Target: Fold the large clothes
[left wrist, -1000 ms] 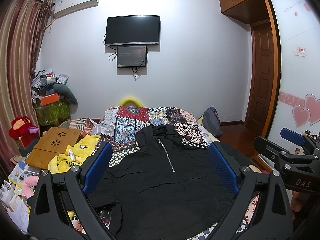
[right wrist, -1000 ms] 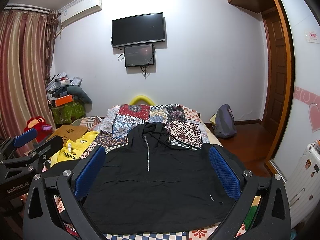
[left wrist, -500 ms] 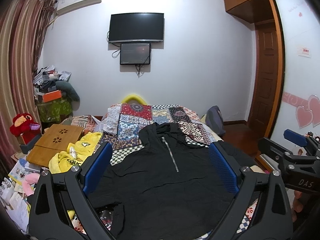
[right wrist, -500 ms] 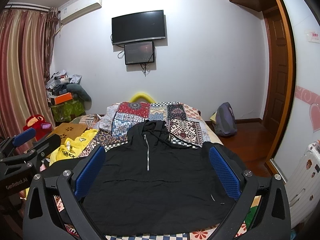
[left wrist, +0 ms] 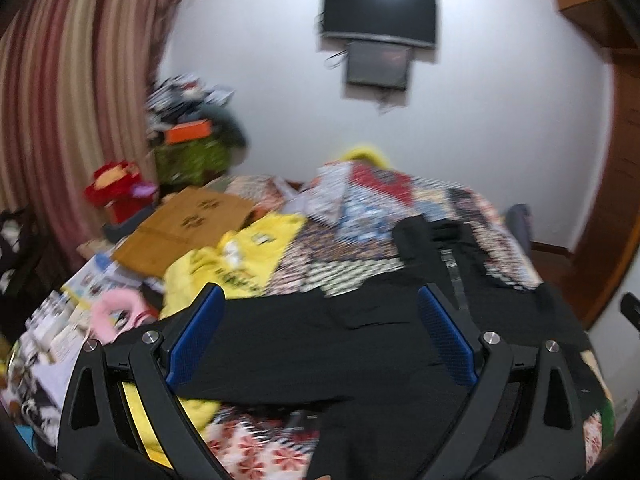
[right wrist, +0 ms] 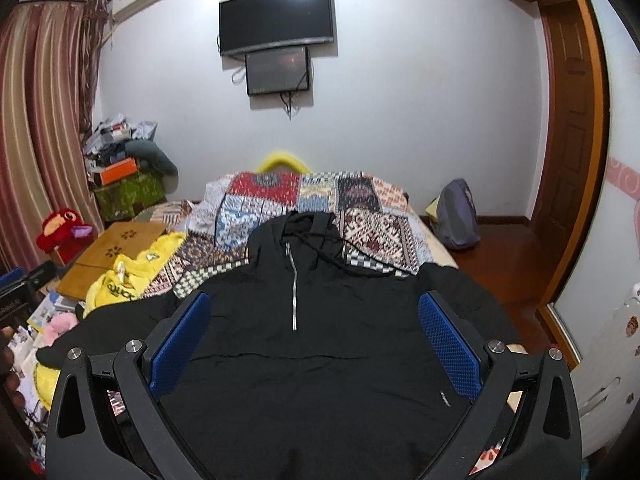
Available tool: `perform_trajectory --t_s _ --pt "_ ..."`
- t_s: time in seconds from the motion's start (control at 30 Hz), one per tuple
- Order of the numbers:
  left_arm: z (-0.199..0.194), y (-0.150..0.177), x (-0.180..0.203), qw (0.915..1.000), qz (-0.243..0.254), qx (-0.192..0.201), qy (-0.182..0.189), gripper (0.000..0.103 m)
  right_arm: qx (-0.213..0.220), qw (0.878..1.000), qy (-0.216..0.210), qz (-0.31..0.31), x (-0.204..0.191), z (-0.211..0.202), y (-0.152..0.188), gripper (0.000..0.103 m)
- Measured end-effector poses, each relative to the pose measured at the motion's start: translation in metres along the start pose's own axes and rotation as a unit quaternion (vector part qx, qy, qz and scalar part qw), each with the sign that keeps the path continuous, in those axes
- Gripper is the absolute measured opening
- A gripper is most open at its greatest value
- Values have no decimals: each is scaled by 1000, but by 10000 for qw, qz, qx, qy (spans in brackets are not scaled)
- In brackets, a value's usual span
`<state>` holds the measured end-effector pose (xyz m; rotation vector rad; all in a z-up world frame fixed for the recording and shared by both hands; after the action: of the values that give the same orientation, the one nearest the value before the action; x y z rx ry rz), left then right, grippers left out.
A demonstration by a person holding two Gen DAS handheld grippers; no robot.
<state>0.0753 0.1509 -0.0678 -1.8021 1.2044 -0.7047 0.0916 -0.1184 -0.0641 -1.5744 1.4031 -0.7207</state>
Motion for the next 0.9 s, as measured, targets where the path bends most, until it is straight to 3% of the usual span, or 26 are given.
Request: perform_trajectory --t_s 0.17,0.27,0.37,0.5,0.6,0.8,0.9 --pt "46 25 -48 9949 -540 -716 -467 88 -313 9995 -74 38 0 28 5 103" --pt "70 44 -69 9885 -833 -1141 -533 81 -495 9986 -155 91 -2 44 9 103" --pt "92 67 -88 9811 -1017 -1543 -579 81 -655 9976 -177 98 -4 57 12 103" --pt "118 101 -116 9612 -1719 -2125 -376 81 -884 9960 -158 18 -6 74 18 103" --pt "129 127 -144 9417 -2276 -2437 -449 81 -1035 9945 -118 -78 -7 85 22 103" --pt "143 163 -201 9021 -3356 -2666 -496 81 -1282 9916 -72 -175 -7 101 29 103" --pt "151 171 -214 8937 -3557 -2702 -425 81 -1371 9904 -52 -191 -6 108 30 103"
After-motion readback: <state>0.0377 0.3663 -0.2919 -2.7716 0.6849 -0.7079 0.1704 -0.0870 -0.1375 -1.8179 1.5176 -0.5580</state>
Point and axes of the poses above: each gripper's, at about its wrist camera, not at the fingertips, and z roughly the way its jaws point, x to its right, y to its underside, the point moved 2 cm from there along z, roughly the way its jaws point, and after that the axes turned 4 degrees about z, right-handed, at the moved point
